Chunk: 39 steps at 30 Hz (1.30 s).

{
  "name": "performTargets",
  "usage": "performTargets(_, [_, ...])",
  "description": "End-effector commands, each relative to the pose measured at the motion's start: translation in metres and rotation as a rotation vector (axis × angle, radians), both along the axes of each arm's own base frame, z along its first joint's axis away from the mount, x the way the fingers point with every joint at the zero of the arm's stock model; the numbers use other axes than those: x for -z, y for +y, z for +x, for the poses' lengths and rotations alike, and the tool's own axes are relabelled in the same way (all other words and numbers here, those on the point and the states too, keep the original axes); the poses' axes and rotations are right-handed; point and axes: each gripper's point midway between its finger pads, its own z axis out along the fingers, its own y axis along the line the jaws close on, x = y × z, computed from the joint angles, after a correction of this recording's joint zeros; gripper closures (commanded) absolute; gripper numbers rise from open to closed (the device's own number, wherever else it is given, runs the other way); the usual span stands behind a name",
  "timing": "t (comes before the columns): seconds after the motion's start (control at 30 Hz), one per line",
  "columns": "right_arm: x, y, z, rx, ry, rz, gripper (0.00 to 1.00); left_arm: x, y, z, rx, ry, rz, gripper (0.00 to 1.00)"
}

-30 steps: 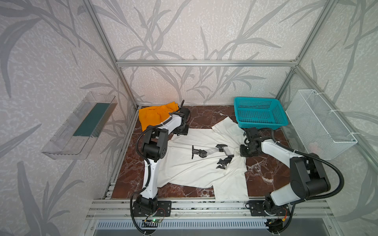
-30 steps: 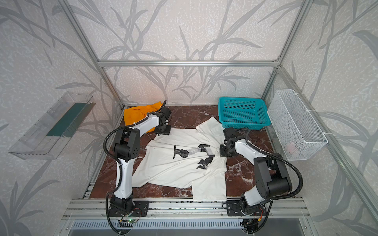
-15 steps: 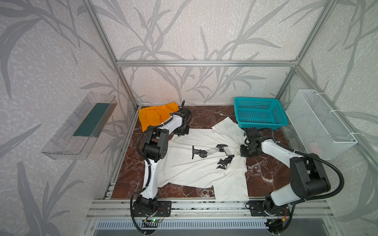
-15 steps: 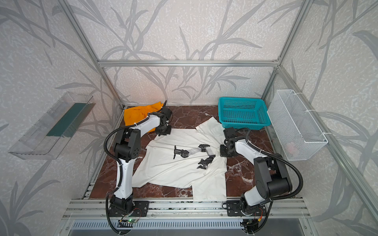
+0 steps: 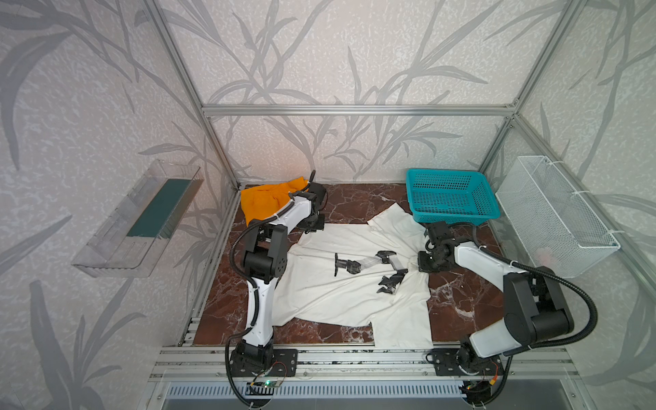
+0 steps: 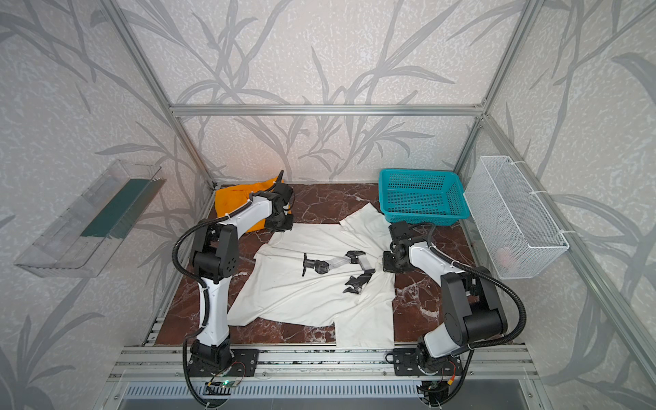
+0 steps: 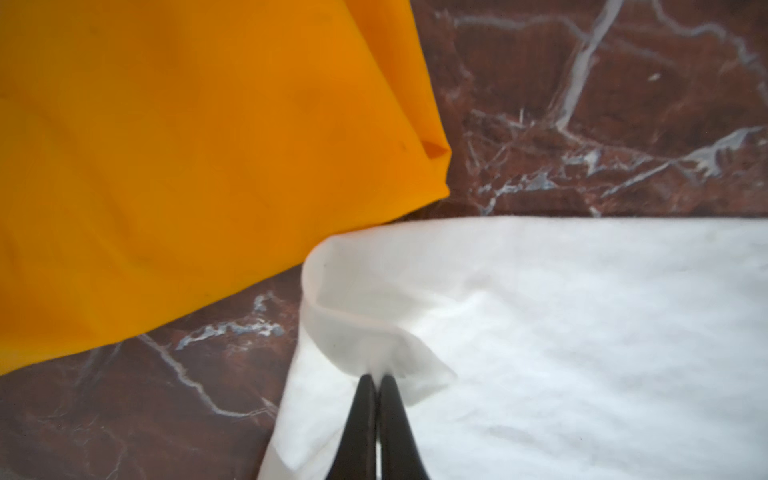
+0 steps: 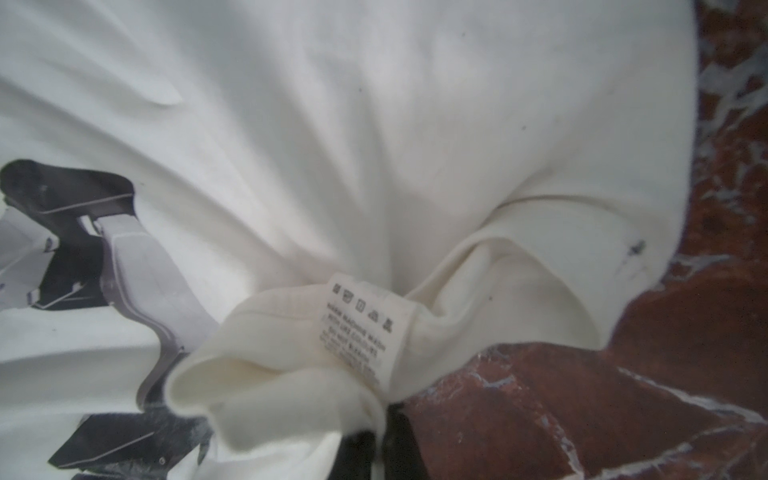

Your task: Fold and stack the mixed laundry pile

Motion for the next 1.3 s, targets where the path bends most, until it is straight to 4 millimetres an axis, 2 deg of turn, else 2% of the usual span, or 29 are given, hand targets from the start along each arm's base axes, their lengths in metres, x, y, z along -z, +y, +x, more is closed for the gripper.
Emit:
performTargets(0.0, [-0.005, -0.009, -0.006, 0.024, 0.004, -0.026, 1.0, -0.038, 0.022, 0.008, -0.052, -0.055, -0.09, 1.0])
performTargets(0.2, [-0.006, -0.007, -0.004, 0.023, 0.0, -0.016, 1.0, -0.04, 0.065, 0.024, -0.142, -0.1, -0.227, 1.0])
performTargets(0.3, [-0.008, -0.005, -0.003, 0.023, -0.004, -0.008, 1.0, -0.044, 0.081, 0.036, -0.19, -0.135, -0.311, 1.0])
performTargets(0.33, [-0.008, -0.005, -0.002, 0.024, -0.005, -0.007, 1.0, -0.046, 0.085, 0.039, -0.202, -0.143, -0.332, 0.96])
performTargets(0.43, [-0.009, -0.005, -0.001, 0.026, -0.002, -0.008, 1.0, -0.048, 0.104, 0.044, -0.266, -0.149, -0.334, 0.66])
performTargets(0.5, [-0.009, -0.006, -0.002, 0.027, -0.002, -0.01, 1.0, -0.052, 0.114, 0.043, -0.302, -0.162, -0.306, 0.54])
performTargets(0.57, [-0.011, -0.008, -0.001, 0.031, -0.006, -0.023, 0.97, -0.056, 0.122, 0.039, -0.323, -0.172, -0.268, 0.5])
performTargets(0.63, [-0.014, -0.011, -0.001, 0.033, -0.008, -0.038, 0.86, -0.063, 0.123, 0.032, -0.33, -0.179, -0.256, 0.49])
performTargets(0.73, [-0.019, -0.015, -0.001, 0.038, -0.011, -0.06, 0.71, -0.074, 0.116, 0.016, -0.314, -0.183, -0.261, 0.49])
performTargets(0.87, [-0.027, -0.019, -0.005, 0.042, -0.019, -0.076, 0.66, -0.078, 0.086, -0.013, -0.244, -0.164, -0.266, 0.5])
performTargets(0.97, [-0.032, -0.015, -0.005, 0.035, -0.031, -0.047, 0.66, -0.063, 0.046, -0.037, -0.145, -0.122, -0.294, 0.54])
performTargets(1.1, [-0.04, 0.0, -0.001, 0.002, -0.036, 0.025, 0.68, -0.029, 0.003, -0.061, -0.086, -0.041, -0.359, 0.62])
performTargets(1.17, [-0.044, 0.007, 0.003, -0.025, -0.044, 0.062, 0.67, -0.013, -0.007, -0.068, -0.097, -0.012, -0.393, 0.68])
performTargets(1.27, [-0.046, 0.015, 0.006, -0.043, -0.039, 0.097, 0.57, 0.005, -0.011, -0.074, -0.114, 0.015, -0.417, 0.72])
